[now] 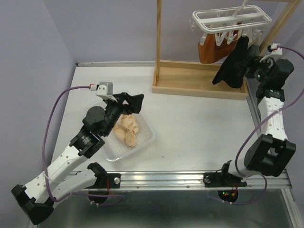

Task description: Remove the underwear clipped to the hanger

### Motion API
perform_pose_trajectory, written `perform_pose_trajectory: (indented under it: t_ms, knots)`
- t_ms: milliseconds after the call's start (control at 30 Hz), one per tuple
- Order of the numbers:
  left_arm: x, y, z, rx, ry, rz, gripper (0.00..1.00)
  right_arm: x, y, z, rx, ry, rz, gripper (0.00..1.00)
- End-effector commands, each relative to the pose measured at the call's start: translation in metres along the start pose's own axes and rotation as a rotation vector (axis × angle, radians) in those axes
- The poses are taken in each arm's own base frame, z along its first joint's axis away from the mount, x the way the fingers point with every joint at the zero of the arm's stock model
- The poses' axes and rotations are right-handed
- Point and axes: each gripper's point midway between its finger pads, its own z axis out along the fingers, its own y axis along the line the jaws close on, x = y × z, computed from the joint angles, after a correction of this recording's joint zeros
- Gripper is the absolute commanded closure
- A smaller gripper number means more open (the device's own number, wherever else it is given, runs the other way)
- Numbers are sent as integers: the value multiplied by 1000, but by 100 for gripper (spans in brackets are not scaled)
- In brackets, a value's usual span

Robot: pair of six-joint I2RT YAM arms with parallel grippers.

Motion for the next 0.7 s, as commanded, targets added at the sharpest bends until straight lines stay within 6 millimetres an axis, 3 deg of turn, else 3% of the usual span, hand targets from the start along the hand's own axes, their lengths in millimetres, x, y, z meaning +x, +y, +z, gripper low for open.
perform_pose_trajectory:
  t_ms: [0,200,300,500,667]
  knots:
    - [-10,-8,1,43,-52,-8,1,-1,-19,15,6,-11,-97,22]
    - [-6,-8,1,51,-47,-17,1,0,-31,35,-13,-82,-159,22]
    - [-5,-8,2,53,-45,-21,1,15,-36,46,-50,-68,-147,22]
    - [0,-14,7,78,-29,-25,1,46,-19,63,-177,-34,-126,22]
    - [0,-19,12,94,-20,-29,1,57,-16,81,-206,-26,-147,22]
